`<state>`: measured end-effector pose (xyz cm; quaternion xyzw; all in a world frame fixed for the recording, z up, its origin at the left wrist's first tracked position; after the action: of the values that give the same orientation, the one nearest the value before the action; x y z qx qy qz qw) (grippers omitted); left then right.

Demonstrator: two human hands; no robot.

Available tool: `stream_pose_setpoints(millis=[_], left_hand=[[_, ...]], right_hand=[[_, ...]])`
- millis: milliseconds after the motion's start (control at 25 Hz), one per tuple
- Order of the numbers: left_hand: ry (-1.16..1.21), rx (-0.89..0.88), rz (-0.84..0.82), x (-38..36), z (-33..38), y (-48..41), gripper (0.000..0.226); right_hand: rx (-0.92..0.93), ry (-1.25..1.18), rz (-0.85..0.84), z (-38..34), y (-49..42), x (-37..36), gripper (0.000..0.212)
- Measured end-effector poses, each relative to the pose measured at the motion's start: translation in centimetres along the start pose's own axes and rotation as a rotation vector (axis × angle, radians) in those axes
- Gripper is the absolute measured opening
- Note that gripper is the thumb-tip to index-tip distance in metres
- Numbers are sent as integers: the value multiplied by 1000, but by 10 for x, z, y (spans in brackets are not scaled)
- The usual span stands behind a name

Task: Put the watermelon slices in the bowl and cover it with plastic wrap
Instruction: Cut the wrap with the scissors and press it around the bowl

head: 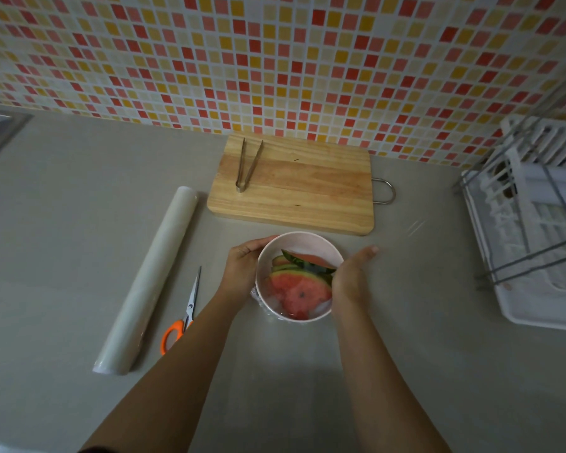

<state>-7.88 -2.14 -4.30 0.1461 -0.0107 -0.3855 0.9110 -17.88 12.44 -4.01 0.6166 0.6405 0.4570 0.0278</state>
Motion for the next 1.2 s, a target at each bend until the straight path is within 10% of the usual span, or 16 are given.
stream_pose_setpoints(millis=[200, 360, 640, 880, 1200], left_hand=[[-524, 92, 147, 22, 7, -12, 32], [-257, 270, 468, 44, -5, 25, 55], [421, 338, 311, -4, -10, 72, 44], [99, 344, -6, 5, 11, 22, 59], [-49, 335, -140, -3, 31, -7, 23]], right_hand=[[191, -227, 124, -3, -5, 11, 89], [357, -447, -386, -29, -3, 7, 66], [369, -344, -513, -7, 6, 3, 81], [354, -99, -295, 7, -4, 15, 59], [343, -213, -914, -24, -7, 19, 73]])
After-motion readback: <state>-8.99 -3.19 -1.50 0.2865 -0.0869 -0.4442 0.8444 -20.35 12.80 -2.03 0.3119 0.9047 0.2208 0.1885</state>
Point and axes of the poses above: each hand's wrist, its own y-axis away from the middle knuckle, its own x-axis out of the back of the hand, z = x × y, the point moved 2 cm from there along -y, towards the middle knuckle, and after that the axes turned 1 degree about y, right-handed, at the moved point
